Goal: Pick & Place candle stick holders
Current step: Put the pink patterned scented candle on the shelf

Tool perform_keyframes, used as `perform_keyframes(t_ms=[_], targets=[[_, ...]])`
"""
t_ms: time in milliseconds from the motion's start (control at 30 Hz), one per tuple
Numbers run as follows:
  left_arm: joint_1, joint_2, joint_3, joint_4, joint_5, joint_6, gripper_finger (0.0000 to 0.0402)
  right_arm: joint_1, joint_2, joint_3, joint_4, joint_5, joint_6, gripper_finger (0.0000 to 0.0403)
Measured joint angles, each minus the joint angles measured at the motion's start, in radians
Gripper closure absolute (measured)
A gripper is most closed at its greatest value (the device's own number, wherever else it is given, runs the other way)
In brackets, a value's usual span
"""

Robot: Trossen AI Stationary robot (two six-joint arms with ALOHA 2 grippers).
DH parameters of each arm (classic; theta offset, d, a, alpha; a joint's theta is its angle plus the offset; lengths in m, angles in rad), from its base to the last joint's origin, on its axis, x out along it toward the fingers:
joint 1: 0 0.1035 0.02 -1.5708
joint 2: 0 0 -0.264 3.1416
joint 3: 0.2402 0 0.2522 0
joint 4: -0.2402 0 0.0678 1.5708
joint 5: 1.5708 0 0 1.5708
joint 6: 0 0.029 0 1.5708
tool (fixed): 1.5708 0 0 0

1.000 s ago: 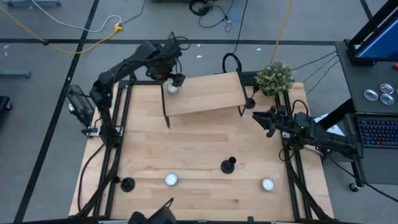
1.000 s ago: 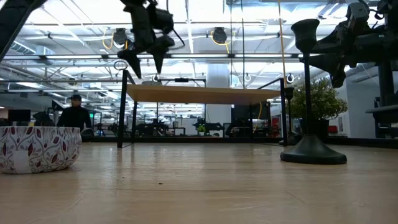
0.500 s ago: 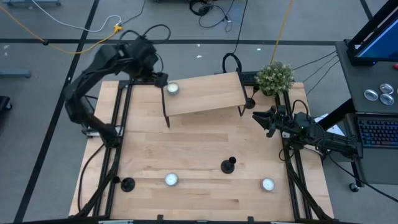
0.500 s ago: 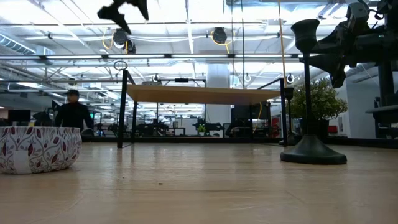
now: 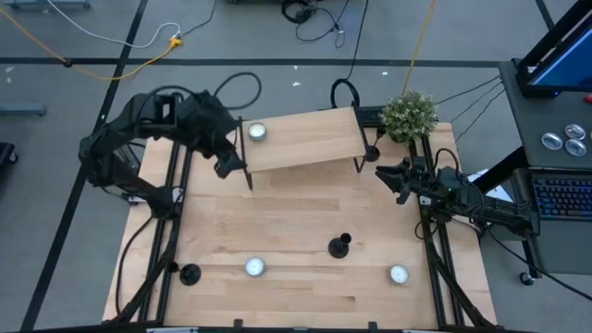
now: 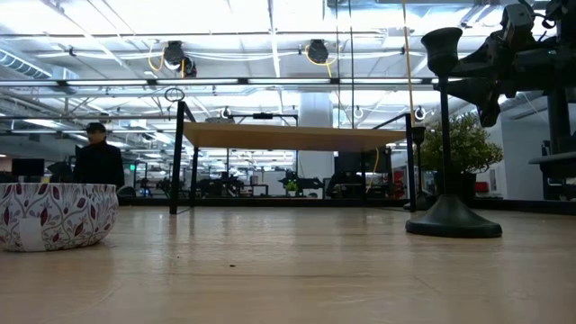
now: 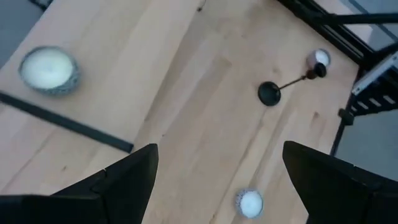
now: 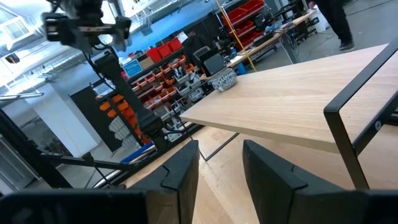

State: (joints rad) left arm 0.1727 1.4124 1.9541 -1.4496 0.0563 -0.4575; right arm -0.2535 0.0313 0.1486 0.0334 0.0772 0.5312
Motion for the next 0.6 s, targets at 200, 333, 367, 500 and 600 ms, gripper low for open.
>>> perform_keyframes(t_ms=[200, 333, 367, 500, 600], targets=[[-0.109, 0.001, 0.0, 0.045, -0.139, 0.003, 0.005, 0.0, 0.0, 0.0, 0.0, 0.0, 0.012, 0.0287], [-0.162, 0.001, 0.0, 0.067, -0.247, 0.003, 0.005, 0.0, 0.0, 0.0, 0.006, -0.002, 0.007, 0.0287], [-0.171, 0.001, 0.0, 0.067, -0.266, 0.001, 0.005, 0.0, 0.0, 0.0, 0.008, -0.003, 0.004, 0.0287], [-0.206, -0.001, -0.021, 0.094, -0.296, 0.022, 0.005, 0.0, 0.0, 0.0, 0.029, -0.034, -0.021, 0.0287], [-0.229, -0.009, -0.101, 0.203, -0.29, 0.042, 0.005, 0.0, 0.0, 0.0, 0.083, -0.113, -0.041, 0.0287]])
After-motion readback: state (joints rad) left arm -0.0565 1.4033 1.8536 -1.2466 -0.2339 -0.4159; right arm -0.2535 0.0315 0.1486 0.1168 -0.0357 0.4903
